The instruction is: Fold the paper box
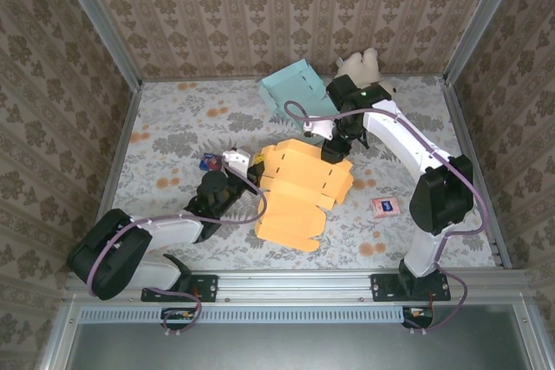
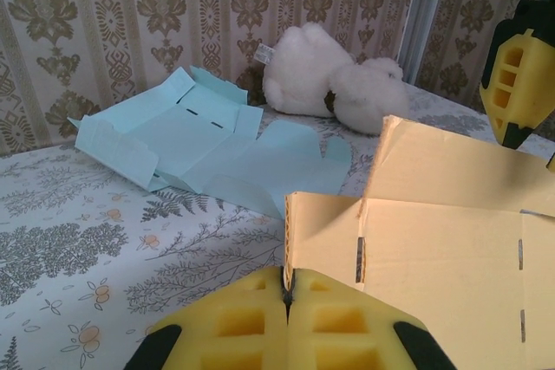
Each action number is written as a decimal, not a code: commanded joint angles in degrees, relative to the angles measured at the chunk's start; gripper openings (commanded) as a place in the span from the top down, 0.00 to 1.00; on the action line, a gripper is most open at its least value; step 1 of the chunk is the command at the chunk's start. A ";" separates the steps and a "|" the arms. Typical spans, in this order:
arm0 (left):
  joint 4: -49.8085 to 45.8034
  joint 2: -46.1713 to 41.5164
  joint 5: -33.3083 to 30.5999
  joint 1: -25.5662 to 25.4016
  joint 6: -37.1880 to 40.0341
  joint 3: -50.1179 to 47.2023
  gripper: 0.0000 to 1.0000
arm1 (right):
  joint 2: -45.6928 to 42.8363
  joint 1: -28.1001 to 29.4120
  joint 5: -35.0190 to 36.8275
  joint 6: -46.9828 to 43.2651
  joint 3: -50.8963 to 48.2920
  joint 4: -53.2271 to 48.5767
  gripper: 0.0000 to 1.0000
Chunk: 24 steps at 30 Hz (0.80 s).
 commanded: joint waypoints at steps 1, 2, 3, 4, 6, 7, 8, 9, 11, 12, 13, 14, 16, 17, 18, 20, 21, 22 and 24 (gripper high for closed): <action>3.79 -0.56 1.17 -0.58 0.71 -0.49 1.00 | 0.40 -0.53 -0.18 -1.12 -0.14 -0.45 0.62; 3.75 -0.51 1.10 -0.54 0.83 -0.45 1.00 | 0.10 -0.83 -0.74 -1.03 -0.18 -0.15 0.62; 3.72 -0.48 1.07 -0.56 0.92 -0.49 1.00 | -0.49 -1.17 -1.29 -0.81 -0.31 0.50 0.62; 3.77 -0.41 1.06 -0.54 0.90 -0.49 1.00 | -1.19 -1.46 -1.32 -0.48 -0.59 1.31 0.62; 3.80 -0.30 1.06 -0.53 1.03 -0.49 1.00 | -2.58 -1.80 0.20 0.22 -1.68 3.82 0.61; 3.75 -0.29 1.06 -0.62 1.03 -0.49 1.00 | -3.14 -1.98 1.13 0.51 -2.22 4.71 0.60; 3.81 -0.30 1.06 -0.67 1.03 -0.49 1.00 | -3.32 -2.13 1.61 0.69 -2.44 5.11 0.59; 3.83 -0.28 1.06 -0.64 1.03 -0.49 1.00 | -3.50 -2.34 1.87 0.78 -2.55 4.97 0.59; 3.83 -0.21 1.06 -0.68 1.11 -0.40 1.00 | -3.37 -2.49 1.98 0.48 -2.55 4.25 0.59; 3.83 -0.12 1.02 -0.64 1.07 -0.35 1.00 | -3.26 -2.46 1.75 0.24 -2.53 3.75 0.59; 3.83 -0.07 1.04 -0.64 1.03 -0.35 1.00 | -3.05 -2.43 1.26 0.06 -2.42 3.30 0.59; 3.83 -0.03 0.98 -0.70 0.95 -0.35 1.00 | -2.87 -2.50 0.88 -0.07 -2.49 2.92 0.58; 4.12 -0.01 0.97 -0.73 0.88 -0.31 1.00 | -2.24 -2.43 -0.11 -0.42 -2.42 1.94 0.59; 4.20 0.05 0.97 -0.84 0.85 -0.39 1.00 | -1.88 -2.44 -0.21 -0.43 -2.38 1.70 0.59; 4.18 -0.05 0.98 -0.81 0.76 -0.39 1.00 | -1.50 -2.40 -0.31 -0.50 -2.33 1.44 0.59; 4.27 -0.11 1.02 -0.89 0.75 -0.40 1.00 | -0.68 -2.44 -0.30 -0.60 -2.22 1.12 0.59; 4.22 -0.03 0.97 -0.90 0.75 -0.40 1.00 | -0.41 -2.39 -0.39 -0.69 -2.20 1.05 0.60; 4.31 -0.03 0.97 -0.96 0.85 -0.44 1.00 | -0.18 -2.42 -0.54 -0.68 -2.20 1.12 0.60; 4.27 -0.06 0.89 -1.04 0.79 -0.39 1.00 | 0.19 -2.37 -1.04 -0.60 -2.23 1.00 0.61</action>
